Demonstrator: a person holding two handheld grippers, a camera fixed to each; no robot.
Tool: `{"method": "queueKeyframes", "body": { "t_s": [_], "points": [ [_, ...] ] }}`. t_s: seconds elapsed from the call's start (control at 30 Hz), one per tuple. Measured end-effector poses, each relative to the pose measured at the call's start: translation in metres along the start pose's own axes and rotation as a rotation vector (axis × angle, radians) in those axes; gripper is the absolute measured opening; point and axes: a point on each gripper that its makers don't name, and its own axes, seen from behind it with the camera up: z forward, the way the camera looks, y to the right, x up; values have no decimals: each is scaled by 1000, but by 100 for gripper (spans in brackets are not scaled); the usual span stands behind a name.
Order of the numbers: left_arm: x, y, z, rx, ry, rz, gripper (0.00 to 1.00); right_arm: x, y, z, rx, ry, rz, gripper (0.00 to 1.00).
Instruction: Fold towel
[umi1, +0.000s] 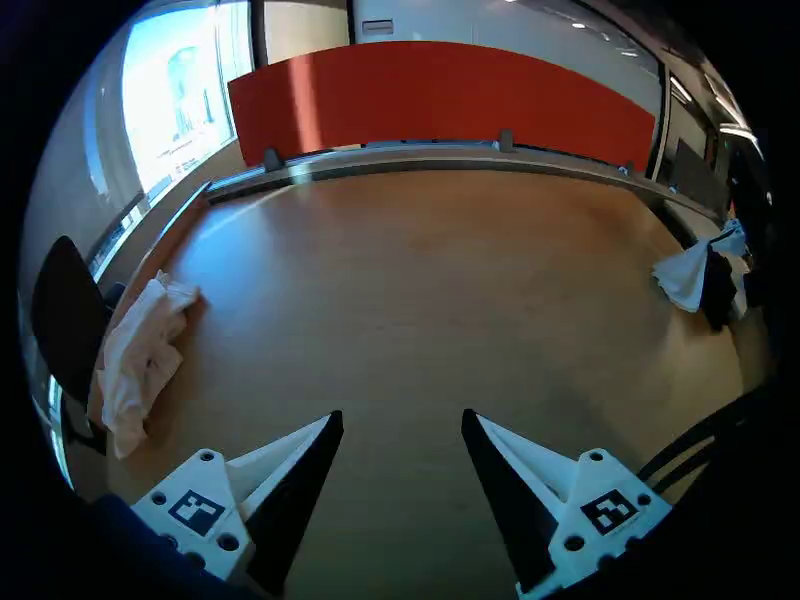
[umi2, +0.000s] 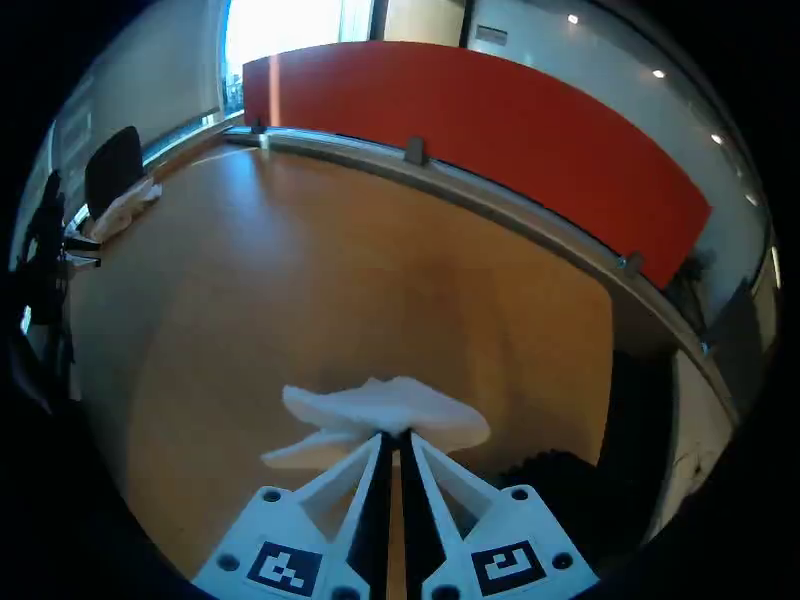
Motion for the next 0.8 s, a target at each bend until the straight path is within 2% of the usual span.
{"method": "queueKeyframes", "body": {
  "t_s": [0.4,0.8],
  "points": [
    [1,2,-1,-1,-2,11,88,-60,0,4,-25,-80,81,5],
    [-2,5,-1,0,-9,16,88,-98,7,7,-59,-150,131,5]
  ]
}}
